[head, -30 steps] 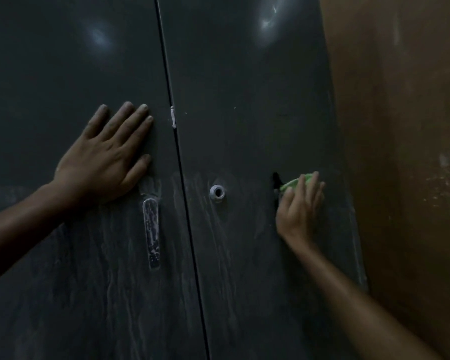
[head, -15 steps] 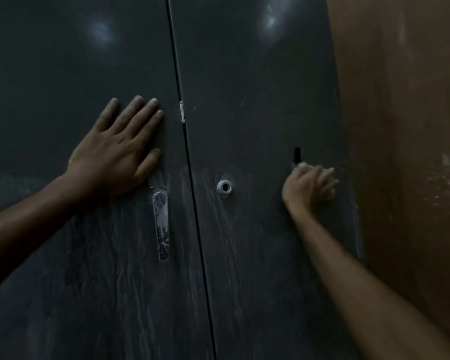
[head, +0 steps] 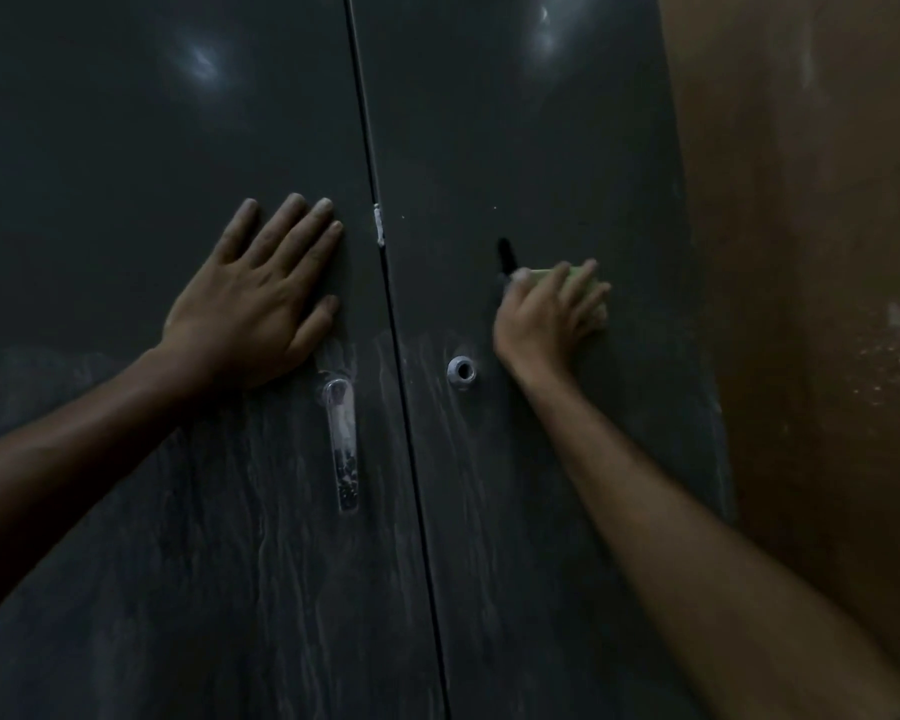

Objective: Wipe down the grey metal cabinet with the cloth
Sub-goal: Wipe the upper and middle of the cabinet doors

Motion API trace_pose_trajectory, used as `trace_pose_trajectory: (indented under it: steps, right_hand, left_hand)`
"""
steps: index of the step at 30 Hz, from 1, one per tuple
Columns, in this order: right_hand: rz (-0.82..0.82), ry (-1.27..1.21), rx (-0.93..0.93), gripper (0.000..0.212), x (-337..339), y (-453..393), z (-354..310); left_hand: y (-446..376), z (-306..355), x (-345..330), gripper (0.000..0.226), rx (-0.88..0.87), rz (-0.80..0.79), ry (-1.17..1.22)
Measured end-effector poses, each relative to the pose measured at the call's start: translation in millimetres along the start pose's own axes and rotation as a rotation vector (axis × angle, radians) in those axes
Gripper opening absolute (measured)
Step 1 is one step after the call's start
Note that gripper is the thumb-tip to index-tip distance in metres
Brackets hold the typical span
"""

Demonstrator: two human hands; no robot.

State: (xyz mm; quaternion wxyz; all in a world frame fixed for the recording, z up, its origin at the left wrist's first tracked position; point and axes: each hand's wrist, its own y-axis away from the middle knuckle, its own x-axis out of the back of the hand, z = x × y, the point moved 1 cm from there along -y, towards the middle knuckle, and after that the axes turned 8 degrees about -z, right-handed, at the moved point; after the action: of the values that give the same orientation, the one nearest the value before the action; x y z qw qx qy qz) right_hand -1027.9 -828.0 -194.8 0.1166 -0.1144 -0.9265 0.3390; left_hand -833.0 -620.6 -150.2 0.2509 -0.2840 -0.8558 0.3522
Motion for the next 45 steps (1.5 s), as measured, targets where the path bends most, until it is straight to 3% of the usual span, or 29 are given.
trace_pose_trajectory:
  steps: [4,9,13,17,18,22,24,26,29,31,33,37,39,43,45]
  right_hand:
    - [-0.079,0.15,0.327,0.072,-20.6,51.7,-18.7]
    - [-0.117,0.307,0.61,0.072,-26.7,98.2,13.2]
    - [-0.113,0.208,0.545,0.07,-19.5,105.8,34.3]
    - [-0.052,0.045,0.224,0.065,-29.7,81.5,-23.2]
    - [-0.051,0.053,0.221,0.066,-34.0,82.2,-37.8]
    - [-0.055,0.299,0.716,0.065,-46.6,122.5,-20.2]
    - [-0.085,0.38,0.854,0.061,-37.1,133.9,16.7]
    - [-0.074,0.395,0.802,0.059,-27.9,119.6,28.8]
    - [-0.02,0.204,0.414,0.061,-24.0,78.7,-24.2]
    - [-0.042,0.148,0.354,0.062,-31.3,72.8,-52.1]
    - [-0.045,0.226,0.57,0.06,-41.8,92.2,-40.0]
    - [-0.081,0.39,1.028,0.055,-36.7,143.8,53.1]
    - [-0.085,0.361,0.92,0.055,-28.5,142.7,83.8]
    - [-0.036,0.117,0.339,0.061,-20.7,95.4,63.0]
    - [-0.026,0.038,0.268,0.064,-19.6,76.7,37.4]
  left_hand:
    - [-0.2,0.0,1.0,0.077,0.001,0.007,0.007]
    - [1.4,0.8,5.1,0.077,0.003,-0.007,0.016]
    - [3.3,0.5,7.9,0.076,-0.001,-0.039,0.039]
    - [6.8,-0.1,12.0,0.074,-0.013,-0.054,0.074]
    - [7.2,-0.2,13.6,0.074,-0.014,-0.058,0.091]
    - [9.5,-2.9,18.9,0.072,-0.015,-0.07,0.185]
    - [11.5,-3.6,22.0,0.07,-0.02,-0.067,0.245]
    - [17.6,-1.9,23.8,0.069,-0.027,-0.062,0.302]
    - [29.8,5.9,23.2,0.068,-0.067,-0.083,0.306]
    - [34.6,9.8,22.3,0.068,-0.077,-0.107,0.292]
    - [36.2,9.5,20.8,0.069,-0.083,-0.104,0.277]
    - [39.5,1.2,16.9,0.065,-0.109,-0.086,0.267]
    - [43.0,-4.3,13.1,0.064,-0.132,-0.081,0.236]
    - [47.8,-5.2,6.3,0.065,-0.152,-0.088,0.121]
    - [45.6,-4.1,4.2,0.065,-0.15,-0.081,0.093]
